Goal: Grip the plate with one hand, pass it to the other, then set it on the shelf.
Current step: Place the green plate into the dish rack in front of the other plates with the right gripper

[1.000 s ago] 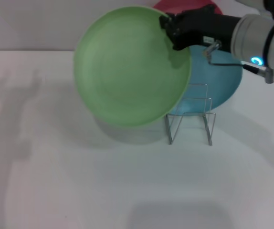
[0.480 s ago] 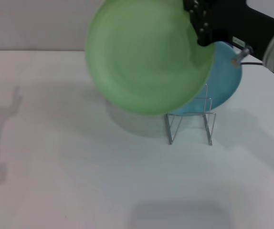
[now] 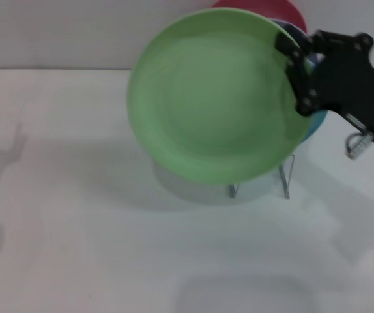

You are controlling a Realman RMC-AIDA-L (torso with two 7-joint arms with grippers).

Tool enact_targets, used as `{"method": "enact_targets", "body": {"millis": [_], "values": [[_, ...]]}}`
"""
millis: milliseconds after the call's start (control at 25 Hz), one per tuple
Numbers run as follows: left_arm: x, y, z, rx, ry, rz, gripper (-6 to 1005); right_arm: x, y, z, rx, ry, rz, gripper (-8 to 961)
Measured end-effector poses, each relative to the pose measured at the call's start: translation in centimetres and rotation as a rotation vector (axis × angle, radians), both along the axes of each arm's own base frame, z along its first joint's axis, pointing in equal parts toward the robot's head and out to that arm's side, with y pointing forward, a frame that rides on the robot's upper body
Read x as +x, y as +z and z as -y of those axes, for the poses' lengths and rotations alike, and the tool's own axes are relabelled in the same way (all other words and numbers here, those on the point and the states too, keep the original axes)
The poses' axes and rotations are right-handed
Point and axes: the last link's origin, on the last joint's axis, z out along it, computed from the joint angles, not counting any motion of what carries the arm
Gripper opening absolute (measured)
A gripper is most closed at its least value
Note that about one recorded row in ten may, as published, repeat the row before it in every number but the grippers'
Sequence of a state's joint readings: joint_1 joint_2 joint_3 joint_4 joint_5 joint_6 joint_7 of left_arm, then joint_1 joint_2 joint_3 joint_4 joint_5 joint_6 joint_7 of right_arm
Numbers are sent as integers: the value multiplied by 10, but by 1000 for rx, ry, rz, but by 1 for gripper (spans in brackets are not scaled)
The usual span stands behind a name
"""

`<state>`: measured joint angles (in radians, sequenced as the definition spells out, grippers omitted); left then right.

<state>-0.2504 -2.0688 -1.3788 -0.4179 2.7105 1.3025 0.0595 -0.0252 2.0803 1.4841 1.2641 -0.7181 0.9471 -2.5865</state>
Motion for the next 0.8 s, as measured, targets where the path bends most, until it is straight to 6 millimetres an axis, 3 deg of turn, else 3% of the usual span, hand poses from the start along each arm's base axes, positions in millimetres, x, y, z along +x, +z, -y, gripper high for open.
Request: {"method": "enact_targets", "body": {"millis": [400,800], "values": [[-7,-8,0,-48,29,-10,813,36,19,14,132,200,-29,35],[-5,-18,-1,-102,21,-10,813,61,41,9,258,207,5,34]]}}
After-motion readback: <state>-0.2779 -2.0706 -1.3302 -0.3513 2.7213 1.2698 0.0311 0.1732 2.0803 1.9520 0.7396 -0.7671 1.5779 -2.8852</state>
